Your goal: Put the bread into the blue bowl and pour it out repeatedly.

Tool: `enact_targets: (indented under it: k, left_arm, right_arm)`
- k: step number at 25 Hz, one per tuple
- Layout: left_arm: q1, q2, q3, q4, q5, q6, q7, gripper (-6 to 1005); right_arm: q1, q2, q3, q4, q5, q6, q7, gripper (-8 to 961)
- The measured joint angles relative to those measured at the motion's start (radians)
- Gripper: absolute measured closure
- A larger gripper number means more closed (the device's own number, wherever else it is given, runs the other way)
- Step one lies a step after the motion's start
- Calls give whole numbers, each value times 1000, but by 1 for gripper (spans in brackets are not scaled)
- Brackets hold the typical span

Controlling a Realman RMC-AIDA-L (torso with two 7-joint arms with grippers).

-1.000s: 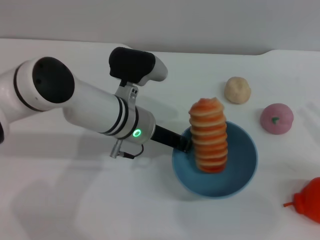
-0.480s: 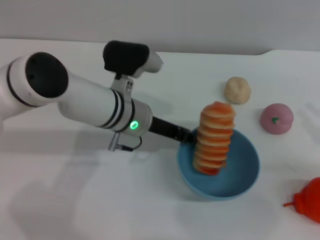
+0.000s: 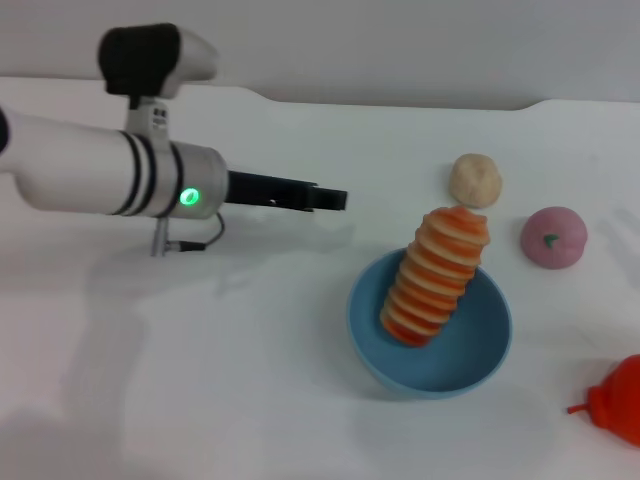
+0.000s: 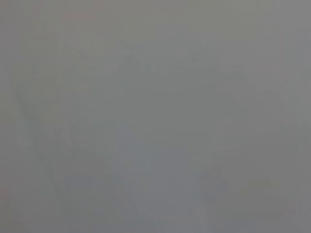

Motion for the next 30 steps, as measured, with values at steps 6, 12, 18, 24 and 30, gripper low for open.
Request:
enact_targets:
  k: [6, 12, 18, 24, 30]
  left_arm:
    - [102, -2, -101, 77, -65, 10, 148, 384]
    - [256, -6, -94, 149, -394, 133, 536, 388]
    - [331, -7, -85, 151, -590, 266, 859, 391]
    - [342, -7, 72, 163, -581, 658, 1087, 392]
    - [314, -5, 410, 106, -363, 1267, 1142, 394]
  right_arm:
    - [3, 0, 34, 34, 3, -3, 3, 510]
    - [12, -1, 120, 114, 4, -27, 1, 510]
    - [16, 0, 177, 171, 5, -51, -7, 510]
    - [22, 0, 204, 234, 5, -54, -92, 510]
    - [28, 1, 303, 325, 5, -64, -159, 510]
